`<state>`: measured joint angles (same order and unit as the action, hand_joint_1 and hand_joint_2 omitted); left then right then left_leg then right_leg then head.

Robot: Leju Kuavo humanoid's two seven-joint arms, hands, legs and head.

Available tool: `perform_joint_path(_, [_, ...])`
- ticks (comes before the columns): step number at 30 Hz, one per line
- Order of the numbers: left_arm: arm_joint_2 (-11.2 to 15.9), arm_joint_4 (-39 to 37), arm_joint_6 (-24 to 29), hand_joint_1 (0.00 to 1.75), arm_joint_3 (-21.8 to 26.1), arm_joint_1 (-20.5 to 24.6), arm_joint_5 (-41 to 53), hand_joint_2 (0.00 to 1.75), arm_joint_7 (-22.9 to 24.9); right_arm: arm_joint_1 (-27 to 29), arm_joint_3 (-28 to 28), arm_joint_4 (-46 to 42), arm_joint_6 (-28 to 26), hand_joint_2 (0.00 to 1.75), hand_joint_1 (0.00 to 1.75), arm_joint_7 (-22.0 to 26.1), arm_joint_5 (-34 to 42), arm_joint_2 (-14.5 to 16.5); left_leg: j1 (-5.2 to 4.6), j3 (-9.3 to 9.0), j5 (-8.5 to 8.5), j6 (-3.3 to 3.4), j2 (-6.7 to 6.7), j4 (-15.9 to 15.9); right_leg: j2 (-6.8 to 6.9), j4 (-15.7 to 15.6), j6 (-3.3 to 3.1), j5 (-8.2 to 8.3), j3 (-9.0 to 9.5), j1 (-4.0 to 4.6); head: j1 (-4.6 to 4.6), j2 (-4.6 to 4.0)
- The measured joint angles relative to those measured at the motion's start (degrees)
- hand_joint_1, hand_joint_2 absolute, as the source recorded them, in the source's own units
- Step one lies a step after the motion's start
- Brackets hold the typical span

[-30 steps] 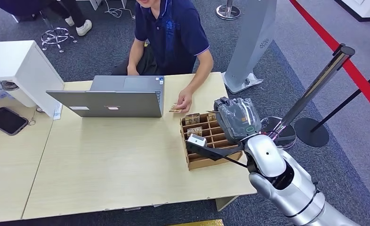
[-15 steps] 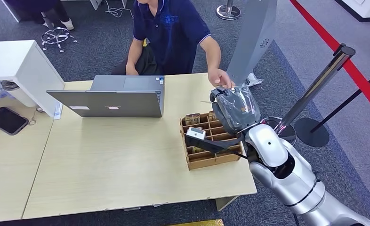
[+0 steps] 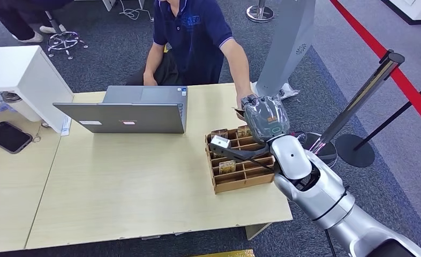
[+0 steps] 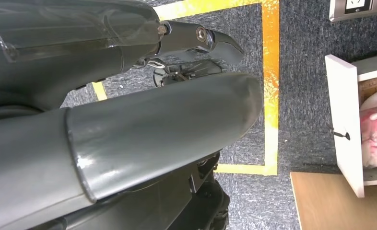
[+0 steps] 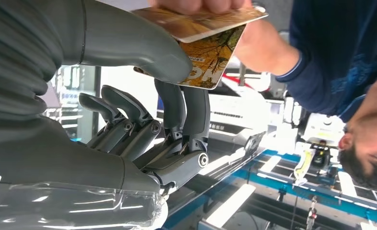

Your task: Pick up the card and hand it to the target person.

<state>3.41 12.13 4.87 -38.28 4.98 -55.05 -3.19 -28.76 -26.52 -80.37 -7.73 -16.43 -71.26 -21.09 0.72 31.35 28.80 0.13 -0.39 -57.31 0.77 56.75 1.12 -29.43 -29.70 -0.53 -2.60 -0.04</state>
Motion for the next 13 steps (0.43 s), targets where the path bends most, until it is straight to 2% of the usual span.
perform_joint_path(1, [0.00, 0.00, 0.00, 0.00, -0.10, 0.00, -0.01, 0.00, -0.01, -0.02, 0.02, 0.36, -0.04, 1.75, 0.34, -0.14, -0.54, 0.09, 0.00, 0.00, 0.00, 0.00, 0.00, 0.00, 0.00, 0.00, 0.00, 0.00, 0.00, 0.00, 0.00, 0.00])
perform_joint_path(2, [0.00, 0.00, 0.01, 0.00, -0.20, 0.00, -0.01, 0.00, -0.01, -0.02, 0.04, 0.70, -0.11, 1.75, 0.06, -0.23, -0.96, 0.17, 0.00, 0.00, 0.00, 0.00, 0.00, 0.00, 0.00, 0.00, 0.00, 0.00, 0.00, 0.00, -0.01, 0.00])
perform_joint_path(3, [0.00, 0.00, 0.01, 0.00, -0.29, 0.00, -0.02, 0.00, -0.01, 0.00, 0.06, 0.99, -0.24, 1.75, 0.00, -0.27, -1.25, 0.22, 0.00, 0.00, 0.00, 0.00, 0.00, -0.01, 0.00, 0.00, 0.00, 0.00, -0.01, 0.00, -0.01, 0.00])
perform_joint_path(8, [-0.01, 0.00, 0.18, 0.00, -0.76, -0.01, -0.35, 0.00, 0.04, 0.91, 0.35, 1.80, -1.28, 1.75, 0.00, -0.31, -0.70, 0.33, 0.00, -0.01, 0.00, 0.00, 0.00, -0.01, 0.00, 0.00, 0.00, 0.00, -0.01, 0.00, 0.00, 0.00])
perform_joint_path(13, [-0.09, 0.00, 1.04, 0.00, -0.78, -0.02, -1.39, 0.00, 0.10, 4.26, 1.90, 0.68, -2.45, 1.75, 0.00, 0.42, 4.46, 0.98, 0.00, -0.01, 0.00, 0.00, 0.00, -0.01, 0.00, 0.00, 0.00, 0.00, -0.01, 0.00, 0.01, 0.00])
